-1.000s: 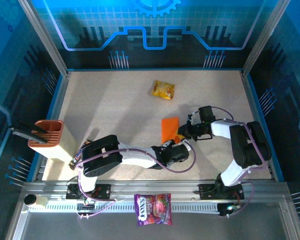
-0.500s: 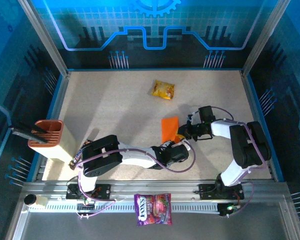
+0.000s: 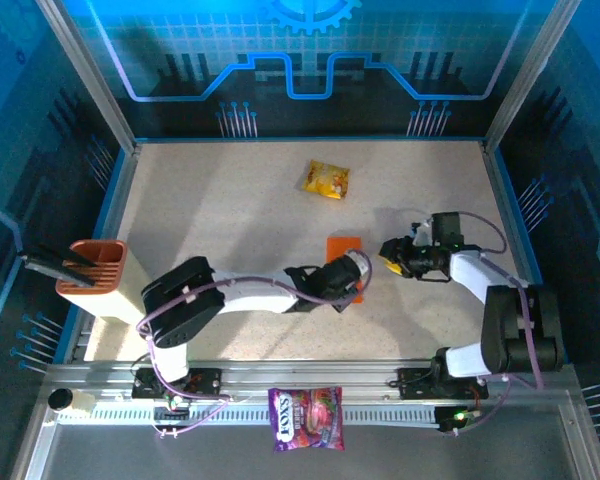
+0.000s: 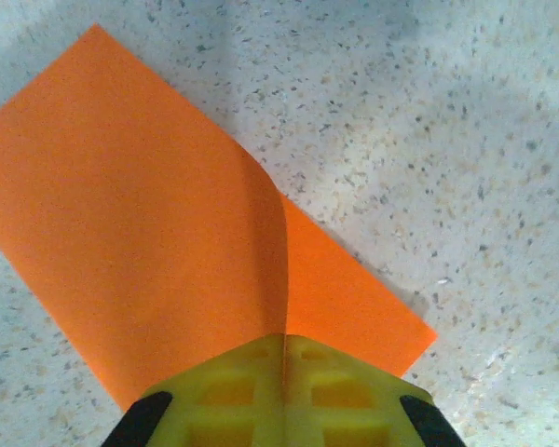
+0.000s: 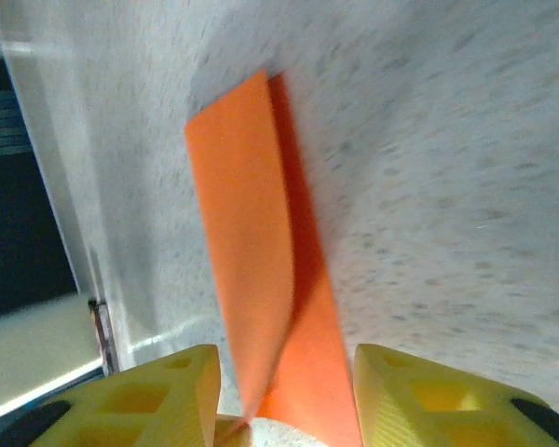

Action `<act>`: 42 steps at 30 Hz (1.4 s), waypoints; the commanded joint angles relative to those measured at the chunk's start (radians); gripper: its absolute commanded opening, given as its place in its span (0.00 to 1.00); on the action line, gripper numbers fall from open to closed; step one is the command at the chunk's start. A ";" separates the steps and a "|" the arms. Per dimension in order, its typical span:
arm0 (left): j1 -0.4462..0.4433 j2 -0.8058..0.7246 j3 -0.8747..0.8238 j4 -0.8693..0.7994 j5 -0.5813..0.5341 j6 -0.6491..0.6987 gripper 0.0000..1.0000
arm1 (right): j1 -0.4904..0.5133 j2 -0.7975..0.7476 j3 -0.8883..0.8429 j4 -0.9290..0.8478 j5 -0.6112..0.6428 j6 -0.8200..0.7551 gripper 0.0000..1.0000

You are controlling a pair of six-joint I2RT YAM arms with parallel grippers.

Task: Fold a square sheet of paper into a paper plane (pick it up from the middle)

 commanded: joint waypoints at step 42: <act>0.149 0.069 0.069 -0.019 0.533 -0.363 0.14 | 0.261 0.036 -0.210 0.067 0.128 0.040 0.00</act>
